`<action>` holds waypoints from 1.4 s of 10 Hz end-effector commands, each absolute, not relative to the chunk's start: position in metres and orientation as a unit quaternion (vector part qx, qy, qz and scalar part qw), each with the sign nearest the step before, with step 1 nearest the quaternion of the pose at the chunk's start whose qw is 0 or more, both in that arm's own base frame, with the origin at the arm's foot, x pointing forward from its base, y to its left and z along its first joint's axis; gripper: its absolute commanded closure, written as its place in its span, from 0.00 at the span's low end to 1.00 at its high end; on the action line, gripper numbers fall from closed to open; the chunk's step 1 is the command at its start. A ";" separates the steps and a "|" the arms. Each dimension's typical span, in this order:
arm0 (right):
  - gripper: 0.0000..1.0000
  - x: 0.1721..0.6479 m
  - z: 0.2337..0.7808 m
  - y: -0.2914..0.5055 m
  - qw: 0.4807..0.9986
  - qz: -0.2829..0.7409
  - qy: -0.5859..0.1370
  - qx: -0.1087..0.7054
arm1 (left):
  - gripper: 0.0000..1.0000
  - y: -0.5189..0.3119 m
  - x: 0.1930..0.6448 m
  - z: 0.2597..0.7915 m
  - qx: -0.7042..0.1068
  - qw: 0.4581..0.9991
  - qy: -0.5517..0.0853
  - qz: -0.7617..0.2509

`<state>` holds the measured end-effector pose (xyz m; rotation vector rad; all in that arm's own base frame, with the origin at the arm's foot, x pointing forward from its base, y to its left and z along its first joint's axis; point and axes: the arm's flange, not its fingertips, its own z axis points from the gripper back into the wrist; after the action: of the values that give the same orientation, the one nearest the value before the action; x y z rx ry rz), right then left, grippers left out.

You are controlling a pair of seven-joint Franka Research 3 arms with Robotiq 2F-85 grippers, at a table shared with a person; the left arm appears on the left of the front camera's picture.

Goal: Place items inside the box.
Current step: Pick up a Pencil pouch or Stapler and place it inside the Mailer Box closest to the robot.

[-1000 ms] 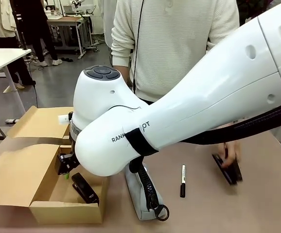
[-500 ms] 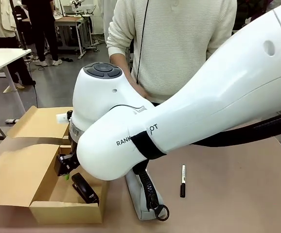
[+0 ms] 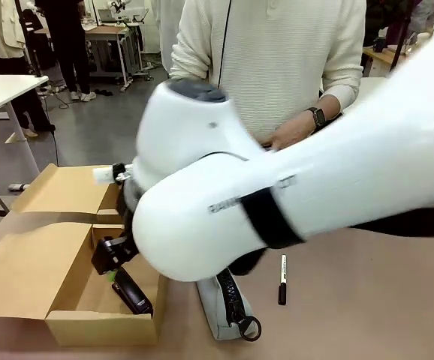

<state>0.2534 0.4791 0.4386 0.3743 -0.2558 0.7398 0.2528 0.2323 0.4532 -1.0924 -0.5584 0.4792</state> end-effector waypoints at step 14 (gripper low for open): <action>0.00 0.211 0.525 0.115 0.915 0.112 -0.146 0.359 | 0.00 0.232 0.254 0.453 -0.514 0.786 -0.269 0.215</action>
<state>0.2374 0.1916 0.5489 0.6501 -0.2871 0.3754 0.2528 0.2325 0.4528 -1.0920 -0.5577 0.4800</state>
